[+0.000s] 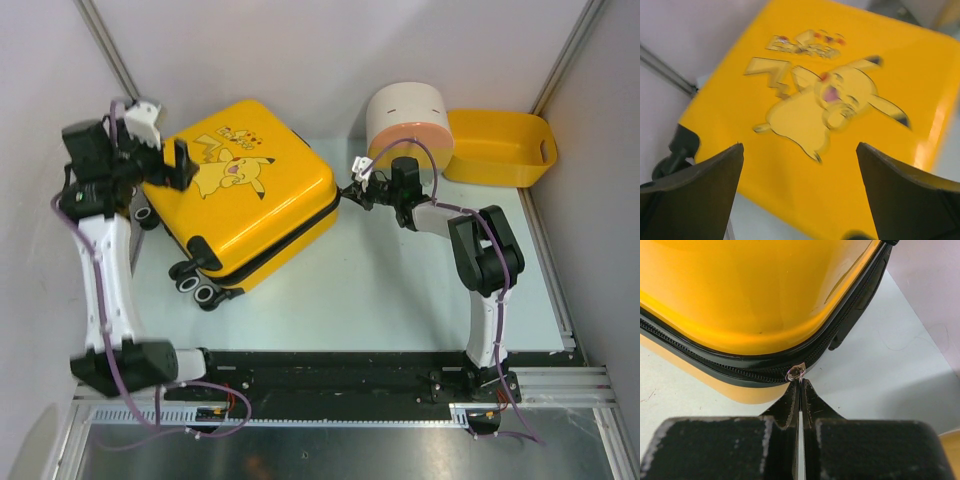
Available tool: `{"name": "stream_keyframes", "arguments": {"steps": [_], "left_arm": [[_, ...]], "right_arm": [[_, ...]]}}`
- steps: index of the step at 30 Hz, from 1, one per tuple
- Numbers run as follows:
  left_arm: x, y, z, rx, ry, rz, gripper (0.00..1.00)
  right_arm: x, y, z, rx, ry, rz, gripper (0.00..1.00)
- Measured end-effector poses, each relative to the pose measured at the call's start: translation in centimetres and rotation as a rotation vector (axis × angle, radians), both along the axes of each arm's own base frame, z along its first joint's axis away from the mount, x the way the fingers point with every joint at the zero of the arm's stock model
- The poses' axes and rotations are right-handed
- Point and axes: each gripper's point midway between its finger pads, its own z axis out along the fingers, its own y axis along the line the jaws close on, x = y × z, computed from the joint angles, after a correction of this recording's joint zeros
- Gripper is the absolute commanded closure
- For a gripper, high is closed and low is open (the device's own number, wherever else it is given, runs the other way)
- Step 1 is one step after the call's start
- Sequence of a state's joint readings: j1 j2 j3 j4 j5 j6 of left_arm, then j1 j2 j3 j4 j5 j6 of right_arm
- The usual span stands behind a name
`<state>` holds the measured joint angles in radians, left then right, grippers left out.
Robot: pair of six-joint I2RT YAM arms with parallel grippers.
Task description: Open, take out, and arrange the luggage
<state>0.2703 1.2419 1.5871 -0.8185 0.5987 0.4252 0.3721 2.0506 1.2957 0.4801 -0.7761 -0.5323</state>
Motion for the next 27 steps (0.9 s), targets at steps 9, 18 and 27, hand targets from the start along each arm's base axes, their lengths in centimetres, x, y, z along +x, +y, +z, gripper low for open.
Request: {"name": "stream_keyframes", "arguments": {"steps": [9,18,27], "left_arm": [[17.7,7.0,-4.0,-0.271,0.082,0.362,0.00],[27.5,9.2,-6.4,-0.460,0.039,0.481,0.00],[30.5,4.6,-12.0,-0.557,0.139,0.347,0.09]], "right_arm": [[0.0,0.0,0.0,0.006,0.013,-0.003,1.00],[-0.1,0.1,0.1,0.012,0.021,-0.004,1.00],[-0.1,0.1,0.0,0.000,0.005,0.007,1.00]]}}
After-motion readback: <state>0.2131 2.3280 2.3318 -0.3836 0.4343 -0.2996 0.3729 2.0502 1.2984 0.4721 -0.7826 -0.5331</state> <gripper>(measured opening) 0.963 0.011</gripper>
